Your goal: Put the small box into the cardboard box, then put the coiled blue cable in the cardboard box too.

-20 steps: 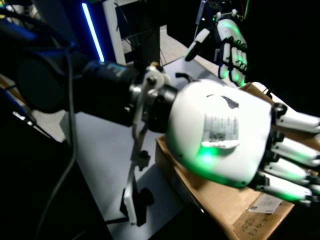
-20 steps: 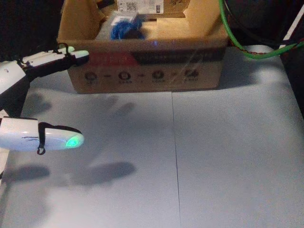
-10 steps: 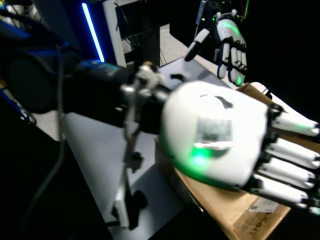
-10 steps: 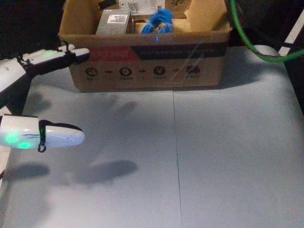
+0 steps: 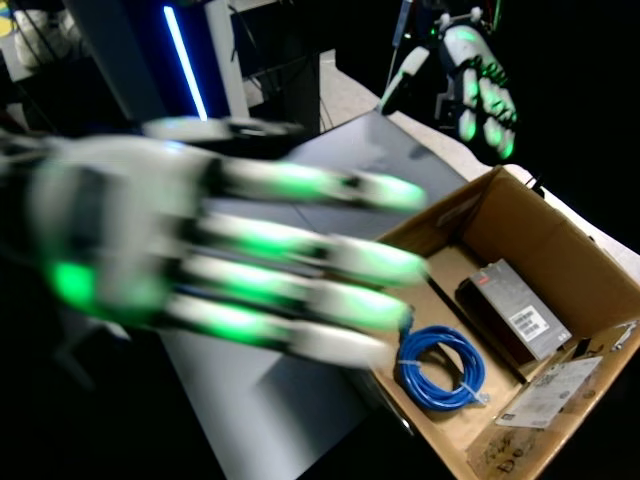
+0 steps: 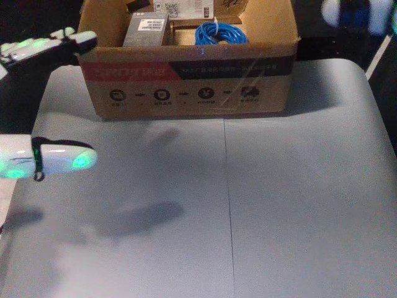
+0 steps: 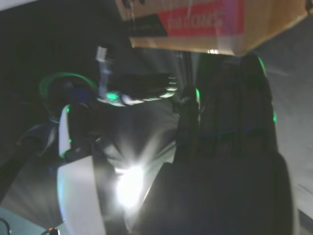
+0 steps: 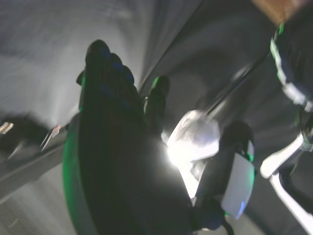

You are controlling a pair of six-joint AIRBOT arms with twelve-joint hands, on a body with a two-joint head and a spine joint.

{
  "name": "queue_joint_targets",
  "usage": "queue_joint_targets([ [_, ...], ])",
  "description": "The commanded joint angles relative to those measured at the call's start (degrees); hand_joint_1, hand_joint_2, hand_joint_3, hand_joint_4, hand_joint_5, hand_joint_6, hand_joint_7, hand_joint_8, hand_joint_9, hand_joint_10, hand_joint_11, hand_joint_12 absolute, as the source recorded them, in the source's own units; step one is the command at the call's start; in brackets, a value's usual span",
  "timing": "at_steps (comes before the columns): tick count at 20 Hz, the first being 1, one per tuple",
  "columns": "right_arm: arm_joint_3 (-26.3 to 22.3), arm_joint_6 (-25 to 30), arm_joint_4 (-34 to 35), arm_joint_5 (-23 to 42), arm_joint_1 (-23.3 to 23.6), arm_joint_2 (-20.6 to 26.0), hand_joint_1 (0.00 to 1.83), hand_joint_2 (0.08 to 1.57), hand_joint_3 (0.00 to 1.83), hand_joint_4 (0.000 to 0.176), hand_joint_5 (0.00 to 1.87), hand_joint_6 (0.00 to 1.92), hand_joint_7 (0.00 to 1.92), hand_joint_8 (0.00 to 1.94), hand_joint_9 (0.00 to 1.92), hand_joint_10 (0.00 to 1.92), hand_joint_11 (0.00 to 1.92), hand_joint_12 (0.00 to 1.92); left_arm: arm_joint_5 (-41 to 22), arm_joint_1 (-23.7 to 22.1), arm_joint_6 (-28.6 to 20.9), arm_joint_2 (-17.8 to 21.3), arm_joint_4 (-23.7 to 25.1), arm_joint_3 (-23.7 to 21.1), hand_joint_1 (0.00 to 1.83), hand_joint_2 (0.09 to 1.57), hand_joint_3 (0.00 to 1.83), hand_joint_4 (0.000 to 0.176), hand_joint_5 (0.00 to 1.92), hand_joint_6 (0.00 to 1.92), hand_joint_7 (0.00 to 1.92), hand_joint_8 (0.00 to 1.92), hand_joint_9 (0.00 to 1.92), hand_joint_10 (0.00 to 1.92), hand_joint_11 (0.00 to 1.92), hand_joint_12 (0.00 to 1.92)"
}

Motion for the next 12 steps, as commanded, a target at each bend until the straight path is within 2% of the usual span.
queue_joint_targets([
  [1,-0.8,0.3,2.5,11.9,-0.7,0.2,0.66,0.82,0.0,0.161,0.0,0.0,0.0,0.0,0.0,0.0,0.0,0.0,-9.3,0.1,-0.1,0.6,-1.2,-0.1,0.67,0.79,0.0,0.125,0.21,0.0,0.14,0.0,0.19,0.01,0.04,0.41],
  [2,-3.0,0.3,5.6,17.9,-5.8,0.7,0.71,0.84,0.0,0.153,0.0,0.0,0.0,0.0,0.0,0.0,0.0,0.0,-11.2,1.6,-0.1,1.4,-2.2,-0.9,0.76,0.79,0.0,0.125,0.22,0.01,0.14,0.0,0.18,0.0,0.03,0.4],
  [3,-4.5,0.3,7.7,21.7,-9.8,0.9,0.72,0.84,0.0,0.174,0.0,0.0,0.0,0.0,0.0,0.0,0.0,0.0,-12.5,2.7,0.0,1.8,-2.6,-1.5,0.75,0.79,0.0,0.142,0.22,0.0,0.15,0.01,0.18,0.0,0.03,0.41],
  [4,-6.0,0.3,9.6,25.1,-13.4,1.3,0.64,0.81,0.0,0.176,0.0,0.0,0.0,0.0,0.0,0.0,0.0,0.0,-13.5,3.6,0.1,2.1,-3.0,-2.0,0.75,0.77,0.0,0.154,0.22,0.0,0.15,0.01,0.18,0.0,0.03,0.41],
  [5,-7.5,0.3,11.8,28.4,-17.3,1.5,0.61,0.82,0.0,0.176,0.0,0.0,0.0,0.0,0.0,0.0,0.0,0.0,-14.9,5.2,0.4,2.3,-3.6,-2.7,0.73,0.77,0.0,0.157,0.22,0.0,0.15,0.0,0.18,0.0,0.02,0.4],
  [6,-8.6,0.6,13.3,30.6,-20.6,1.6,0.53,0.83,0.0,0.176,0.0,0.0,0.0,0.0,0.0,0.0,0.0,0.0,-16.3,6.6,0.4,2.5,-4.2,-3.4,0.69,0.78,0.0,0.155,0.22,0.0,0.14,0.0,0.18,0.0,0.01,0.4],
  [7,-9.5,0.6,14.6,32.3,-23.1,1.8,0.53,0.84,0.0,0.176,0.0,0.0,0.0,0.0,0.0,0.0,0.0,0.0,-17.5,8.0,0.5,2.7,-4.7,-4.0,0.69,0.78,0.0,0.129,0.22,0.0,0.13,0.0,0.16,0.0,0.0,0.35],
  [8,-10.6,0.7,16.1,34.1,-25.8,2.1,0.57,0.83,0.0,0.176,0.0,0.0,0.0,0.0,0.0,0.0,0.0,0.0,-18.9,9.5,0.5,2.9,-5.5,-4.8,0.71,0.77,0.0,0.121,0.22,0.0,0.14,0.0,0.15,0.0,0.0,0.31],
  [9,-12.0,0.9,17.7,36.0,-28.9,2.6,0.57,0.84,0.0,0.176,0.0,0.0,0.0,0.0,0.0,0.0,0.0,0.0,-20.9,11.3,0.5,3.1,-6.6,-5.6,0.71,0.76,0.0,0.135,0.21,0.0,0.14,0.0,0.13,0.0,0.0,0.29],
  [10,-12.8,1.3,18.9,37.2,-30.9,2.8,0.59,0.84,0.0,0.176,0.0,0.0,0.0,0.0,0.0,0.0,0.0,0.0,-22.1,12.4,0.5,3.2,-7.2,-5.9,0.72,0.75,0.0,0.134,0.21,0.0,0.15,0.0,0.13,0.0,0.01,0.29],
  [11,-13.3,4.9,20.6,39.4,-34.7,2.6,0.64,0.85,0.01,0.176,0.0,0.0,0.0,0.0,0.0,0.0,0.0,0.0,-24.0,13.9,0.5,3.3,-8.3,-6.6,0.71,0.76,0.0,0.117,0.19,0.0,0.15,0.0,0.14,0.0,0.0,0.28],
  [12,-13.1,7.0,21.0,40.1,-36.1,2.5,0.64,0.85,0.01,0.176,0.0,0.0,0.0,0.0,0.0,0.0,0.0,0.0,-24.4,14.2,0.5,3.3,-8.6,-6.8,0.71,0.76,0.0,0.12,0.19,0.0,0.15,0.0,0.14,0.0,0.0,0.27],
])
